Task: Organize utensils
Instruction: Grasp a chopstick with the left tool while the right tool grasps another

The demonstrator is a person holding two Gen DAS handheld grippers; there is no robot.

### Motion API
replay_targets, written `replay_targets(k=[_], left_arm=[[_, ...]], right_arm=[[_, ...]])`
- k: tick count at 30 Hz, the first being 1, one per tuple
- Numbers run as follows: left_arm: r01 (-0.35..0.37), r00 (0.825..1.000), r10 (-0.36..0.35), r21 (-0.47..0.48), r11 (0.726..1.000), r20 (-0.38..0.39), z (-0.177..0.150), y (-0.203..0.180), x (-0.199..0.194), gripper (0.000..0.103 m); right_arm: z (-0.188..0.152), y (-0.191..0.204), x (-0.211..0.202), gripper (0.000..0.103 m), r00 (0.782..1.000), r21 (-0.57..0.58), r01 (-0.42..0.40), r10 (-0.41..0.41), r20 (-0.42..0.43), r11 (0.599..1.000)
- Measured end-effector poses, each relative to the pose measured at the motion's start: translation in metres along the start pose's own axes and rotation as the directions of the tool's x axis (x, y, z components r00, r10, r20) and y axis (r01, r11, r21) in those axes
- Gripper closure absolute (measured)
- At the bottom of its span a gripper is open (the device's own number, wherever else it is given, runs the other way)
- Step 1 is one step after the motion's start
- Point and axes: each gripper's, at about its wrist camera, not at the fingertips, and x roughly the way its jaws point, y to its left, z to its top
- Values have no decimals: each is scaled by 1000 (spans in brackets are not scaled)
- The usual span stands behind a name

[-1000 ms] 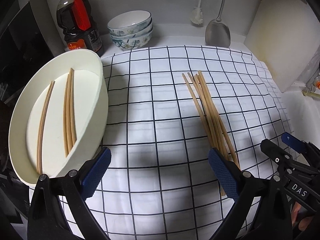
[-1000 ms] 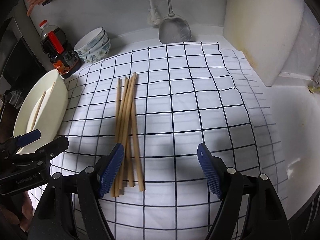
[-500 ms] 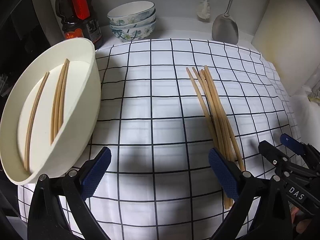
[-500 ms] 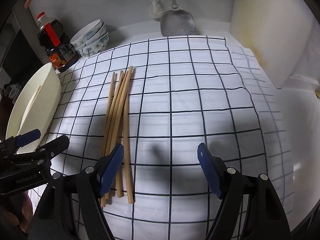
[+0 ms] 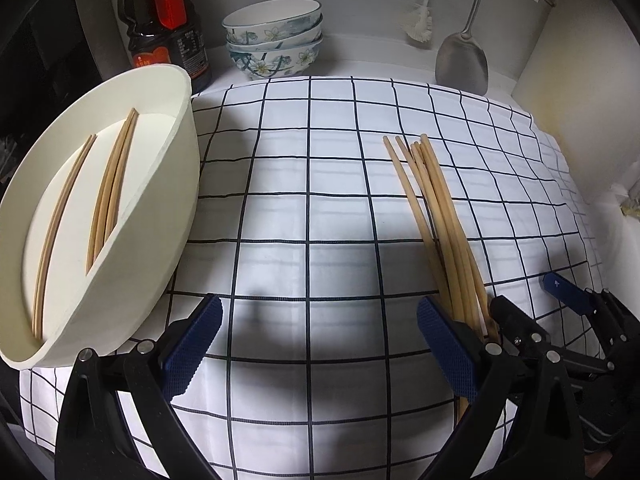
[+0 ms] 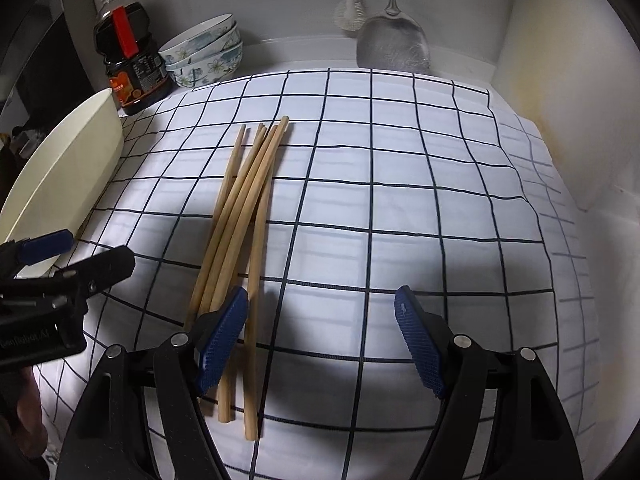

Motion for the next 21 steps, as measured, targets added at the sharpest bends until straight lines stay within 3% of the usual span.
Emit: replay_targets(k=[10, 16, 18, 21], left_arm=[[11, 1000, -11, -24, 1000, 5, -1, -1, 10, 7], [17, 1000, -17, -20, 1000, 3, 0, -9, 18, 7], [20, 1000, -20, -16, 1000, 3, 2, -14, 21, 7], [19, 1000, -19, -11, 1000, 4, 4, -20, 25, 7]], right_arm=[[-7, 12, 6, 32, 999, -90, 27, -23, 35, 996], [-6, 6, 6, 57, 998, -82, 17, -11, 65, 997], [-5, 5, 6, 70, 997, -88, 14, -7, 75, 996], [-3, 1, 7, 73, 997, -88, 14, -7, 81, 996]])
